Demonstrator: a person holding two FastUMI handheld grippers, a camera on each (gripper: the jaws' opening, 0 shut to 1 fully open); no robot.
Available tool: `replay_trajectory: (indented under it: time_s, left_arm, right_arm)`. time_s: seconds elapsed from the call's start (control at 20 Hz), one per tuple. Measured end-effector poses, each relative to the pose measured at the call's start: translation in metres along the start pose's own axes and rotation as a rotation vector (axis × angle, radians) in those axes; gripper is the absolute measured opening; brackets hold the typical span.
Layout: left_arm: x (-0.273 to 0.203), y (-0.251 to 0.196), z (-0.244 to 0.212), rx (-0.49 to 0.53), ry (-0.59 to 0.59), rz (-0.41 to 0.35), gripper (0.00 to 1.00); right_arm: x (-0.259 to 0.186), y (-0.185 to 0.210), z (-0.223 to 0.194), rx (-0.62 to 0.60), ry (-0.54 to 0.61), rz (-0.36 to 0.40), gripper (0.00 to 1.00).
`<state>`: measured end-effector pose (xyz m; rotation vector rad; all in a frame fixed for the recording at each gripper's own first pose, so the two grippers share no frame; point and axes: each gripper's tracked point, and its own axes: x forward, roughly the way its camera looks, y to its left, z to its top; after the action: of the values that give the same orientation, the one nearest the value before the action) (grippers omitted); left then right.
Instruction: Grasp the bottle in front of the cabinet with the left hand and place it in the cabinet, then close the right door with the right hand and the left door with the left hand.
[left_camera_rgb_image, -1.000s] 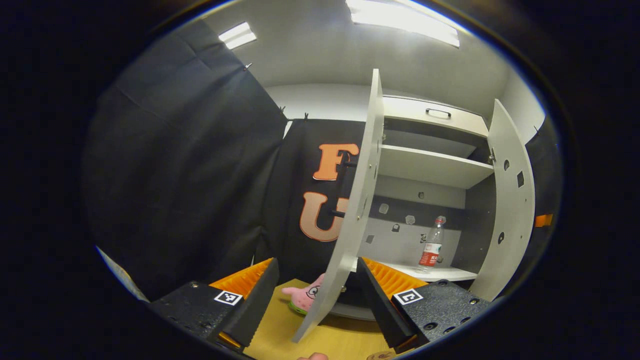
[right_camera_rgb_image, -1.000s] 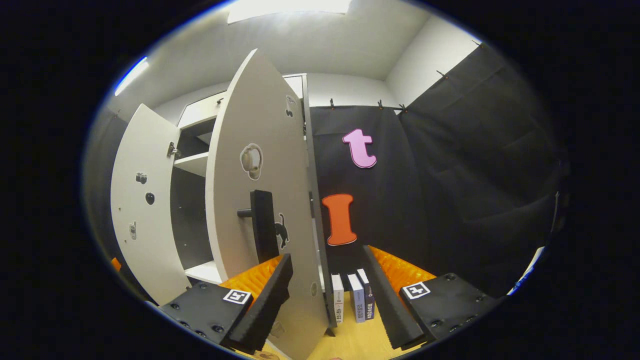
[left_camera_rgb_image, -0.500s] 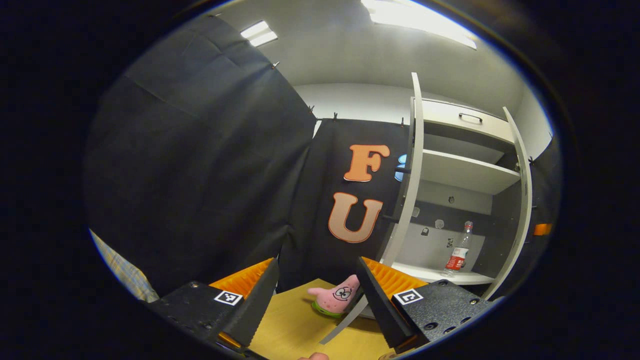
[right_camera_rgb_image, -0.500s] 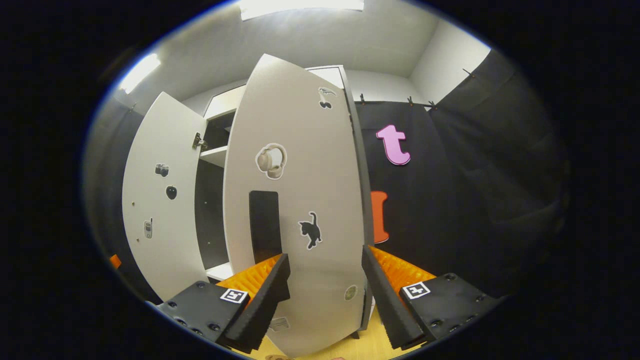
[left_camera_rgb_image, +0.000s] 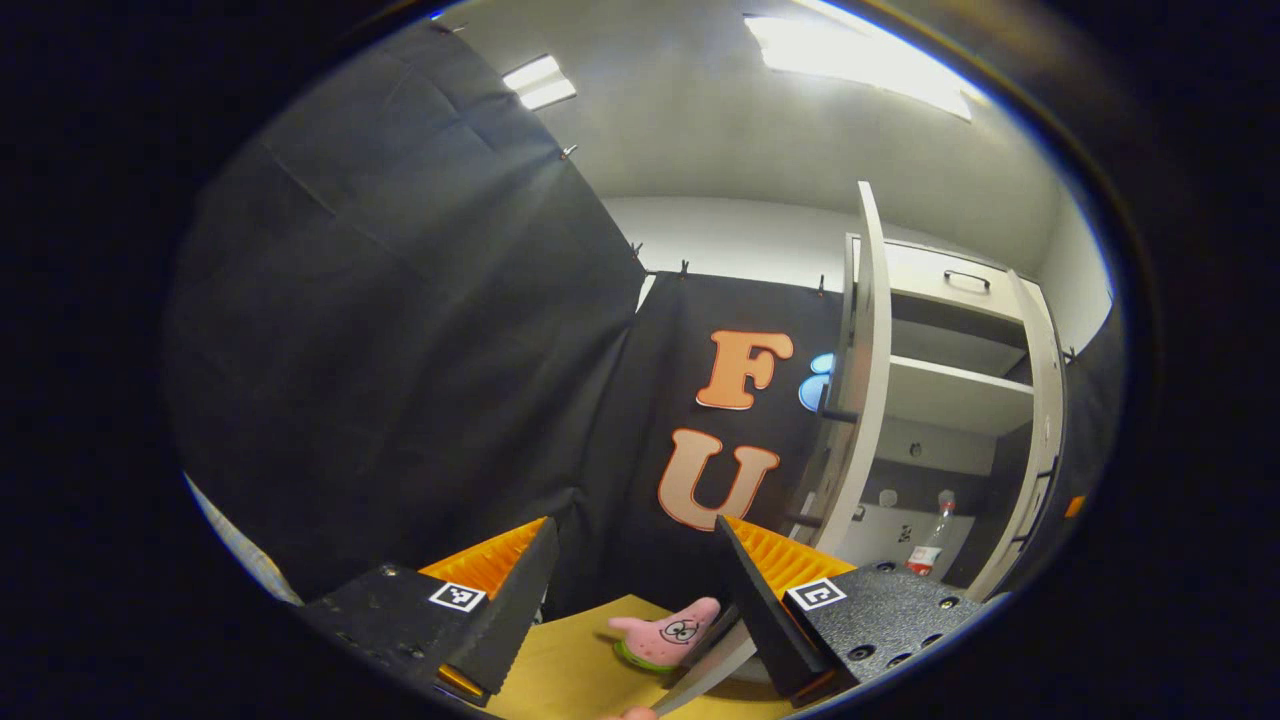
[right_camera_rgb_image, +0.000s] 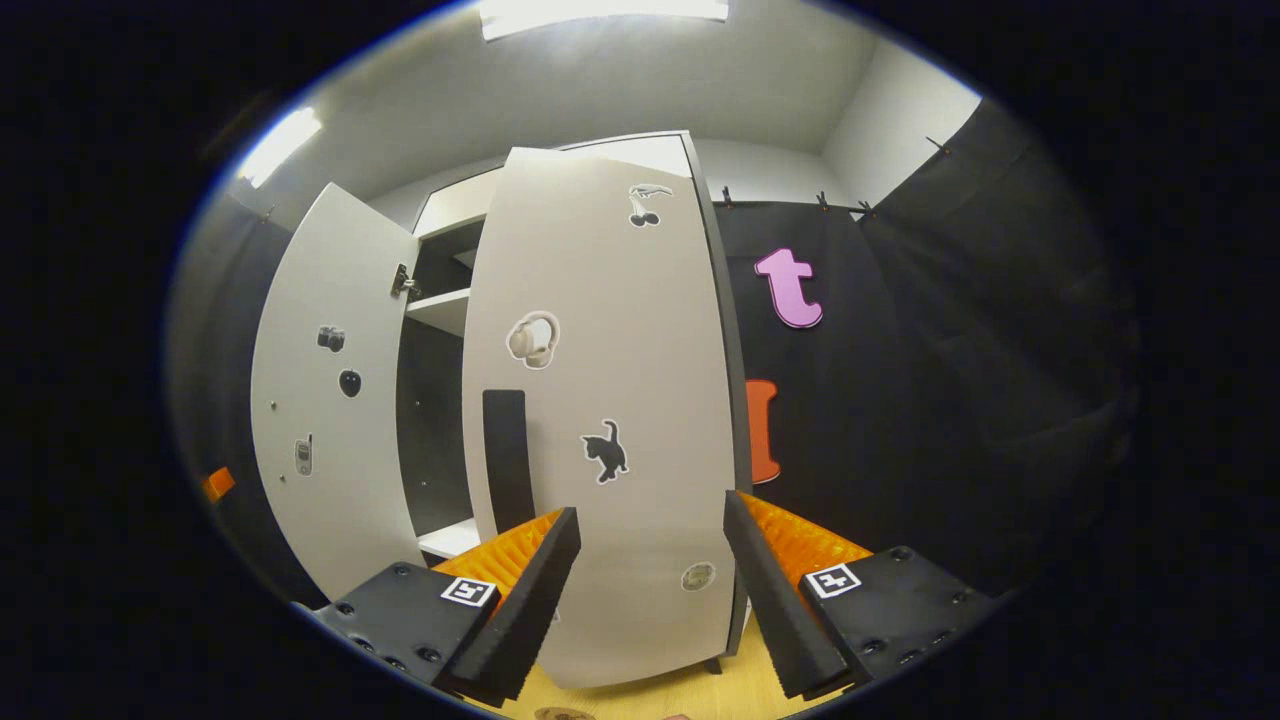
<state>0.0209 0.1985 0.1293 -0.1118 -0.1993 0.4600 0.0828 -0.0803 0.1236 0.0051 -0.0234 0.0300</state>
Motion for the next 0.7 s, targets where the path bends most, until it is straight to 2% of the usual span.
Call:
replay_trajectory:
  time_s: [0.15,0.3,0.4,0.65,0.7]
  left_arm:
    - [0.030,-0.016,0.005,-0.016,-0.039,-0.043,0.94]
    - [0.051,-0.033,-0.003,0.050,-0.032,-0.092,0.94]
    - [0.061,-0.043,-0.009,0.085,-0.024,-0.100,0.94]
    - [0.063,-0.047,-0.012,0.087,-0.012,-0.087,0.92]
    - [0.063,-0.050,-0.012,0.082,-0.009,-0.093,0.97]
  right_arm:
    - [-0.015,-0.016,-0.017,-0.020,0.041,-0.035,0.96]
    - [-0.031,-0.030,-0.028,-0.010,0.073,-0.065,0.96]
    - [-0.039,-0.041,-0.033,0.010,0.081,-0.091,0.96]
    - [-0.045,-0.060,-0.040,0.034,0.082,-0.137,0.96]
    - [-0.045,-0.063,-0.042,0.035,0.082,-0.144,0.96]
